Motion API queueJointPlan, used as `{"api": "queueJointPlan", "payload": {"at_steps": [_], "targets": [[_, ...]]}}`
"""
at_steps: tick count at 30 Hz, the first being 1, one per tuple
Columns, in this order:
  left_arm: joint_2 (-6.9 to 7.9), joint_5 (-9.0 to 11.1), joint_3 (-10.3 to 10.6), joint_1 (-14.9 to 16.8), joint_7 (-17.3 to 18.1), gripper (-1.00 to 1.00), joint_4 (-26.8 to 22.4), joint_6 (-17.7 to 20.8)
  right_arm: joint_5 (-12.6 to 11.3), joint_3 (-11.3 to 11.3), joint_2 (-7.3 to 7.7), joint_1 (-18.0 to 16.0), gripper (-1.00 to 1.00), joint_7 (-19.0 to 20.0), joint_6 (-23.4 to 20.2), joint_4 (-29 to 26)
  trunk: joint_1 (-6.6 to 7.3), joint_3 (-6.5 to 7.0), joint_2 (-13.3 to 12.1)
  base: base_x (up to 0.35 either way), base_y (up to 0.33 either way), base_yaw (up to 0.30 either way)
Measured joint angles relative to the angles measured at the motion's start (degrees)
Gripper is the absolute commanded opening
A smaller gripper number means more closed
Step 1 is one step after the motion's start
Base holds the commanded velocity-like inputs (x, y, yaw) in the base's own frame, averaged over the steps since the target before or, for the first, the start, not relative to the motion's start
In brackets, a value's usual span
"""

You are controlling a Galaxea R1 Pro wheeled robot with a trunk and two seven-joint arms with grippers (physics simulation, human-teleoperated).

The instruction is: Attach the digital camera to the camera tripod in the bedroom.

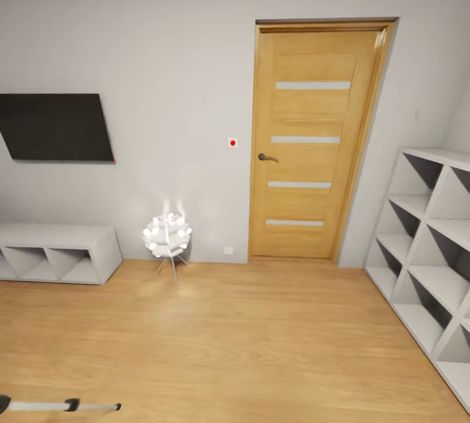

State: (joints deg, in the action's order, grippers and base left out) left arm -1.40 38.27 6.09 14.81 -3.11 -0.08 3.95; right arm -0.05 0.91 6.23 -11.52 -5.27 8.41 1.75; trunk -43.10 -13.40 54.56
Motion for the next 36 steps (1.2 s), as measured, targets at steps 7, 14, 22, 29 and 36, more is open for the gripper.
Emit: {"api": "queueJointPlan", "payload": {"at_steps": [7,14,22,29,36], "targets": [[0.0,0.0,0.0,0.0,0.0,-1.0,0.0,0.01,0.04,-0.08,0.01,0.0,1.0,0.0,-0.04,0.0,0.0,0.0,0.0,0.313,0.0,0.0],[0.0,0.0,0.0,0.0,0.0,-1.0,0.0,-0.02,0.04,-0.1,0.01,0.0,1.0,0.08,-0.07,0.0,0.0,0.0,0.0,0.313,0.0,0.0],[0.0,0.0,-0.01,0.0,0.0,-1.0,0.0,0.01,0.04,-0.12,-0.06,0.0,1.0,0.05,-0.07,0.0,0.0,0.0,0.0,0.313,-0.017,0.0],[0.01,0.0,-0.07,0.0,0.01,-1.0,0.0,0.01,0.04,-0.11,-0.15,0.0,1.0,0.08,-1.03,0.0,0.0,0.0,0.0,0.313,-0.075,0.0],[0.02,0.0,-0.08,0.0,0.01,-1.0,0.0,-0.02,0.04,-0.11,-0.12,0.0,1.0,-0.03,-2.14,0.0,0.0,0.0,0.0,0.313,-0.088,0.0]]}}
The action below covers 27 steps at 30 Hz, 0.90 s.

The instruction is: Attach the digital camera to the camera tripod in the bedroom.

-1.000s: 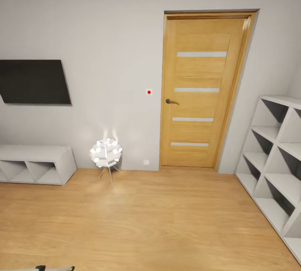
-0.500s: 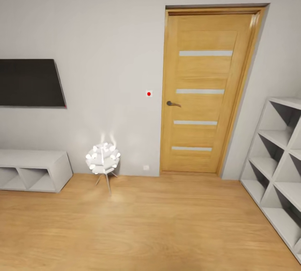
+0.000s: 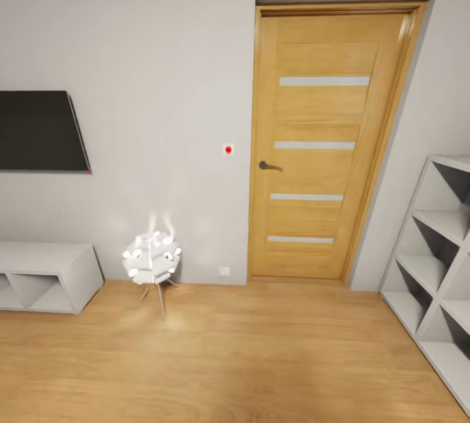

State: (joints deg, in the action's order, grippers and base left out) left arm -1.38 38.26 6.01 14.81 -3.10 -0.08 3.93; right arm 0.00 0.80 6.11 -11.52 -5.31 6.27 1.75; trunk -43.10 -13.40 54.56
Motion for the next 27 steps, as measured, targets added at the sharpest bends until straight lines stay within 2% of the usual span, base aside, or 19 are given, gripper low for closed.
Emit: {"api": "queueJointPlan", "payload": {"at_steps": [27], "targets": [[0.07,0.05,0.0,0.0,0.0,-1.0,0.0,-0.01,0.06,-0.11,0.16,0.0,1.0,0.07,0.05,0.0,0.0,0.0,0.0,0.313,-0.09,0.0]]}}
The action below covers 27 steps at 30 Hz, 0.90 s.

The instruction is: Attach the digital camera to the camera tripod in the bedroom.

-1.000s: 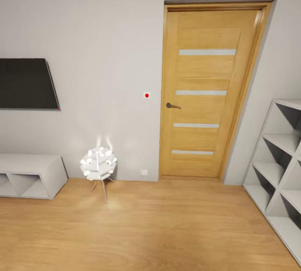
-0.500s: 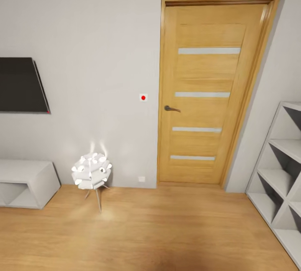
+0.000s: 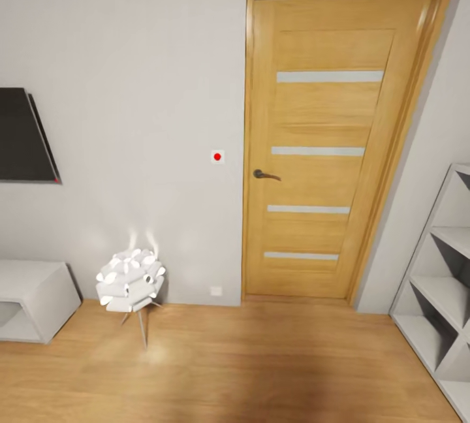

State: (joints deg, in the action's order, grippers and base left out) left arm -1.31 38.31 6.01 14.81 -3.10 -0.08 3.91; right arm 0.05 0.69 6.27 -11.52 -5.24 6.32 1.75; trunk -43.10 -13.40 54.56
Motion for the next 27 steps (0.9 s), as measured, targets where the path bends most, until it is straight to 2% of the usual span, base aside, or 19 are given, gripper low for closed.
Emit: {"api": "queueJointPlan", "payload": {"at_steps": [7,27], "targets": [[0.01,0.03,0.0,-0.01,0.01,-1.0,0.0,-0.03,0.02,-0.04,-0.12,-0.01,1.0,-0.1,-0.01,0.0,0.0,0.04,0.0,0.313,-0.09,0.111],[0.01,0.05,0.0,-0.01,0.01,-1.0,0.0,-0.06,0.0,-0.05,0.01,-0.01,1.0,-0.2,-0.02,0.0,0.0,0.28,0.0,0.313,-0.09,0.255]]}}
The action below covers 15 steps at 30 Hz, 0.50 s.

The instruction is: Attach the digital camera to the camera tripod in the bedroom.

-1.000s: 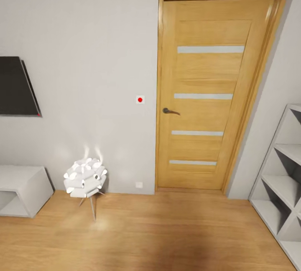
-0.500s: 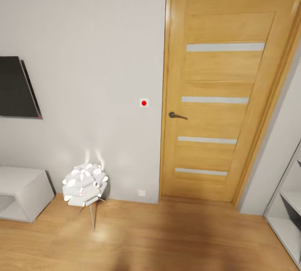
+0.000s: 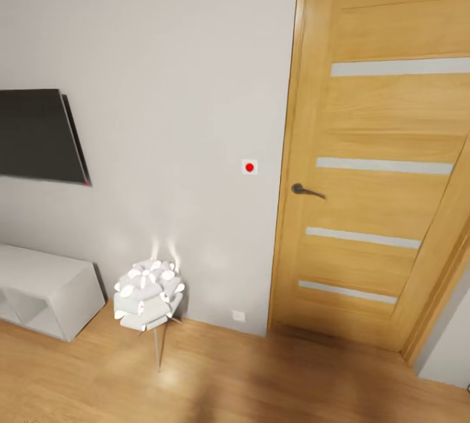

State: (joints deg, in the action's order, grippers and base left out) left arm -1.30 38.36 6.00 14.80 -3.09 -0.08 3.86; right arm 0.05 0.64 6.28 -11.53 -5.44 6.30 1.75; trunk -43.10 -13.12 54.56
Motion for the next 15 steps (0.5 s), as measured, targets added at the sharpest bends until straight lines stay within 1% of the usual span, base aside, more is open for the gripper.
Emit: {"api": "queueJointPlan", "payload": {"at_steps": [3,5,10,15], "targets": [[0.0,0.0,0.0,0.0,0.0,-1.0,0.0,0.0,0.0,0.0,0.03,0.0,1.0,0.0,0.0,0.0,0.0,0.0,0.0,0.27,-0.056,0.254],[0.0,0.0,0.0,0.0,-0.01,-1.0,0.0,0.0,0.01,0.0,0.03,0.0,1.0,0.04,0.01,0.0,-0.02,0.0,0.0,0.147,-0.026,0.147],[0.0,-0.01,0.0,0.01,-0.02,-1.0,0.0,0.01,0.02,0.0,0.04,0.01,1.0,0.07,0.01,0.0,-0.03,0.0,0.0,0.056,-0.01,0.056],[-0.01,-0.01,0.01,0.01,-0.02,-1.0,0.0,0.01,0.02,0.0,0.01,0.01,1.0,0.09,0.03,0.0,-0.03,0.0,0.0,0.011,-0.002,0.011]]}}
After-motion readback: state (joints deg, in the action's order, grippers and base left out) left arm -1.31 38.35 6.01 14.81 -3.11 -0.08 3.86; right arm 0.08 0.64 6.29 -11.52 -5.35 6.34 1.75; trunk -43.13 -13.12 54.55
